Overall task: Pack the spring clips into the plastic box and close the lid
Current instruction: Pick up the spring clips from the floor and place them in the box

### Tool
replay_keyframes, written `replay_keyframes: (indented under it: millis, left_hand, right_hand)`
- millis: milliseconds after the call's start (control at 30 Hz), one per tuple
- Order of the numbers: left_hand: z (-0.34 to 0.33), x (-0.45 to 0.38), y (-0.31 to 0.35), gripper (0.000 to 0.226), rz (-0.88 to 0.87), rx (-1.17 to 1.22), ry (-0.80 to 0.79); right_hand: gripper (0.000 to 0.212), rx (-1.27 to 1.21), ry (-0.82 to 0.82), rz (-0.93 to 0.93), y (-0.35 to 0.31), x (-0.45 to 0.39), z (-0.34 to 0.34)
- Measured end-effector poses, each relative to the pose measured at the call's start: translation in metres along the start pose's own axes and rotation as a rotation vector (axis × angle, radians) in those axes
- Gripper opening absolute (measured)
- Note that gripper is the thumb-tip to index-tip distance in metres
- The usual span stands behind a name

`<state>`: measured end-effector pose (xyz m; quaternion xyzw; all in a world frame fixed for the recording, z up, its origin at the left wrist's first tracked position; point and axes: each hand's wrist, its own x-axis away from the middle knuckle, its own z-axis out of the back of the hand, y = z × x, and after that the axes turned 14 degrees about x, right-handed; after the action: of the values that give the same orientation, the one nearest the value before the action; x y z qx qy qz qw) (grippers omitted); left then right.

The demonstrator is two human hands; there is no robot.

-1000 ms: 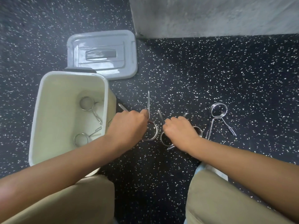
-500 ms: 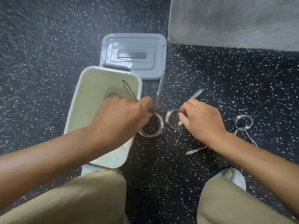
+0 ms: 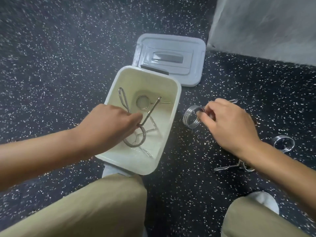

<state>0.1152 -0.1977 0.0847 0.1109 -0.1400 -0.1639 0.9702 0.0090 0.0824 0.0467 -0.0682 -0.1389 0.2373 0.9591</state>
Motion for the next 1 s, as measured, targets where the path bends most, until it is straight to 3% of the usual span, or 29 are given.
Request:
replay_keyframes:
  millis: [133,367,667,800,1000]
  left_hand:
    - [-0.030,0.003,-0.021,0.032,-0.117,-0.086,-0.179]
    - [-0.103,-0.002,-0.046,0.022,-0.344,-0.283,-0.414]
    - [-0.126,-0.017,-0.036,0.028,-0.372,-0.368,-0.629]
    - [-0.128,-0.018,-0.035,0.027,-0.348,-0.355,-0.672]
    - [-0.127,-0.009,-0.040,0.027,-0.235,-0.271,-0.548]
  right_hand:
    - [0.031,-0.030,-0.009,0.000,-0.007,-0.004,-0.001]
    - [0.034,-0.068,-0.007,-0.003,-0.018,-0.017,0.001]
    - [0.033,-0.051,0.044,0.081,-0.042,-0.033,0.021]
    - [0.039,0.000,-0.022,0.136,-0.057,-0.047,0.035]
    - [0.039,-0.031,-0.233,0.169,-0.089,-0.081,0.058]
